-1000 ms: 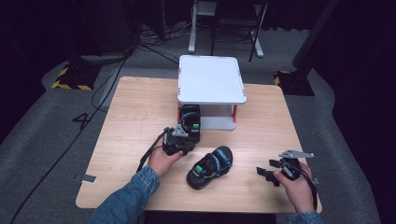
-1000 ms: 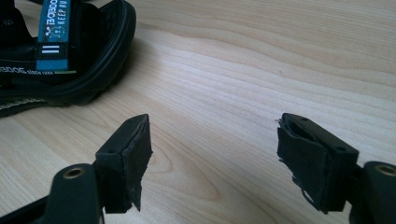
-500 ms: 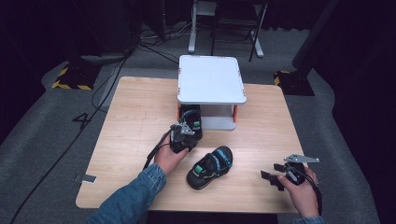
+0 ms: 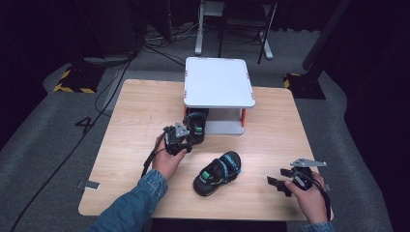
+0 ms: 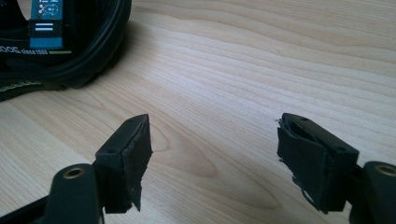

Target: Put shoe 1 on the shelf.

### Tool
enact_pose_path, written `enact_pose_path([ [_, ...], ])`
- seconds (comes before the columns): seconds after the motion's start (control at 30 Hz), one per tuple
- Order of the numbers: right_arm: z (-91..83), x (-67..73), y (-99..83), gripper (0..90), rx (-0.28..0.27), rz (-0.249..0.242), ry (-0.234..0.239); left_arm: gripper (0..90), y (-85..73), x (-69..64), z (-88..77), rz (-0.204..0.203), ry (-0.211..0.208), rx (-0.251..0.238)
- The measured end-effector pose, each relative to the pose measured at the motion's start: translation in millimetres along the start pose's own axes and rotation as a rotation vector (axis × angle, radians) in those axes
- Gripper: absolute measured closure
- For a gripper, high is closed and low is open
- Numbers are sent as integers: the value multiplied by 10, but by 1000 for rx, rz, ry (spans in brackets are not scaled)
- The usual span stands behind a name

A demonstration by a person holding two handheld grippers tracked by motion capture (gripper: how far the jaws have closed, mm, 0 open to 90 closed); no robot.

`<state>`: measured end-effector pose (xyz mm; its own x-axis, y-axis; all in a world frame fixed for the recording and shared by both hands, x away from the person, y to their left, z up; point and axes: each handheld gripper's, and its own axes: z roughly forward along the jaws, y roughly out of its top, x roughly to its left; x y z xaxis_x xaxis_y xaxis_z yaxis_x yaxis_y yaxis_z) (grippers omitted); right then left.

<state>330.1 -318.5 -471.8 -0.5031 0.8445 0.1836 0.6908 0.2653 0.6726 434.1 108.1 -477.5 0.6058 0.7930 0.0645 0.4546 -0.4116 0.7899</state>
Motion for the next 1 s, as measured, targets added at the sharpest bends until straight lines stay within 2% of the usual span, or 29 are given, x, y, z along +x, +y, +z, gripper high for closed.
enact_pose_path([
  [0.07, 14, 5, -2, 265, 9, 1, 2, 482, -37, 57, 24, -96, -72, 4],
  [0.1, 14, 5, -2, 265, 9, 1, 2, 482, -46, 56, 31, -106, -79, 6],
  [0.13, 21, 2, -8, 265, 16, -7, 2, 390, -52, 48, 47, -89, -80, 16],
  [0.17, 21, 2, -8, 265, 16, -7, 2, 390, -55, 39, 63, -85, -89, 16],
  [0.2, 23, 5, -11, 264, 16, -6, 2, 350, -56, 31, 80, -86, -107, 14],
  [0.3, 26, 5, -15, 264, 13, -8, 1, 307, -43, -5, 143, -55, -162, -28],
  [0.33, 25, 7, -17, 264, 13, -7, 1, 303, -34, -22, 160, -39, -167, -29],
  [0.37, 23, 8, -24, 263, 18, -1, 1, 248, -5, -64, 205, -11, -137, -18],
  [0.4, 23, 6, -29, 263, 21, -1, -1, 241, -5, -64, 205, -11, -137, -18],
  [0.47, 25, 3, -35, 263, 23, -3, -1, 239, 7, -87, 248, 21, -93, -17],
  [0.57, 30, 3, -59, 262, 26, -4, -4, 167, 33, -81, 316, 35, -99, -1],
  [0.63, 25, -1, -78, 262, 29, 1, -7, 154, 82, -23, 356, 40, -129, 2],
  [0.7, 17, -3, -100, 262, 33, 9, -12, 161, 104, 36, 409, 30, -163, -40],
  [0.73, 12, -8, -119, 261, 36, 11, -14, 160, 136, 86, 469, 34, -182, -41],
  [0.83, 0, -18, -141, 261, 36, 13, -20, 163, 163, 102, 525, 35, -174, -39],
  [0.9, -10, -24, -154, 261, 38, 22, -22, 168, 211, 94, 568, 25, -140, -29],
  [0.97, -12, -34, -161, 261, 39, 18, -26, 173, 217, 79, 581, 15, -134, -32],
  [1.0, -14, -40, -166, 261, 38, 19, -27, 179, 224, 76, 578, 23, -120, -29],
])
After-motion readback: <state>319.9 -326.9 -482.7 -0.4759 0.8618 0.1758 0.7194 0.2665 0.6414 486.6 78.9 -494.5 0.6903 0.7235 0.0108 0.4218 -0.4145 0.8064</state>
